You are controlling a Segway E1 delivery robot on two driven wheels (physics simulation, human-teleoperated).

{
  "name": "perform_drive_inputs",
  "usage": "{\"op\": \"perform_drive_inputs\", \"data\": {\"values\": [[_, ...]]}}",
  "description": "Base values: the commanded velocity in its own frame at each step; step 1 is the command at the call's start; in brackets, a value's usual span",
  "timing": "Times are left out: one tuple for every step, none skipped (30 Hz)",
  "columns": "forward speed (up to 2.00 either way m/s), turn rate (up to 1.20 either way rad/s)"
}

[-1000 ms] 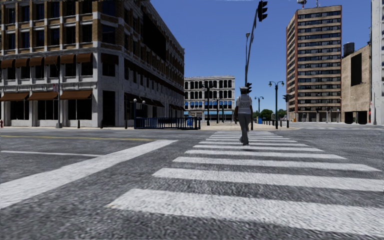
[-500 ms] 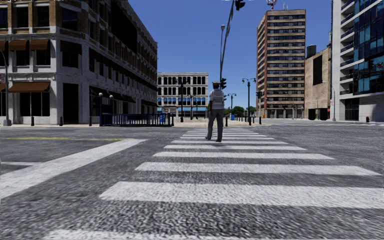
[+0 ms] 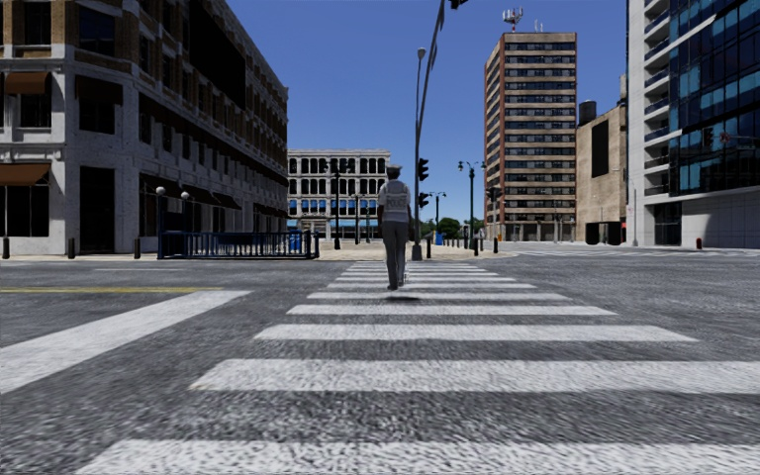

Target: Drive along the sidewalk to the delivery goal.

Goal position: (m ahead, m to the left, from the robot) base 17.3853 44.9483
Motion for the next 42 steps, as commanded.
{"op": "perform_drive_inputs", "data": {"values": [[1.57, 0.00], [1.57, 0.00], [1.57, 0.00], [1.57, 0.00], [1.57, 0.00], [1.66, 0.00], [1.92, 0.00], [1.97, 0.00], [1.97, 0.00], [1.99, 0.00], [1.99, 0.00], [1.99, 0.00], [1.99, 0.00], [1.99, 0.00], [1.99, 0.00], [1.99, 0.00], [1.99, 0.00], [1.99, 0.00], [1.99, 0.00], [1.99, 0.00], [1.99, 0.00], [1.99, 0.00], [1.99, 0.00], [1.99, 0.00], [1.99, 0.00], [1.99, 0.00], [1.99, 0.00], [1.99, 0.00], [1.99, 0.00], [1.99, 0.00], [1.99, 0.00], [1.99, 0.00], [1.99, 0.00], [1.99, 0.00], [1.99, 0.00], [1.99, 0.00], [1.99, 0.00], [1.99, 0.00], [1.99, 0.00], [1.99, 0.00], [1.99, 0.00], [1.99, 0.00]]}}
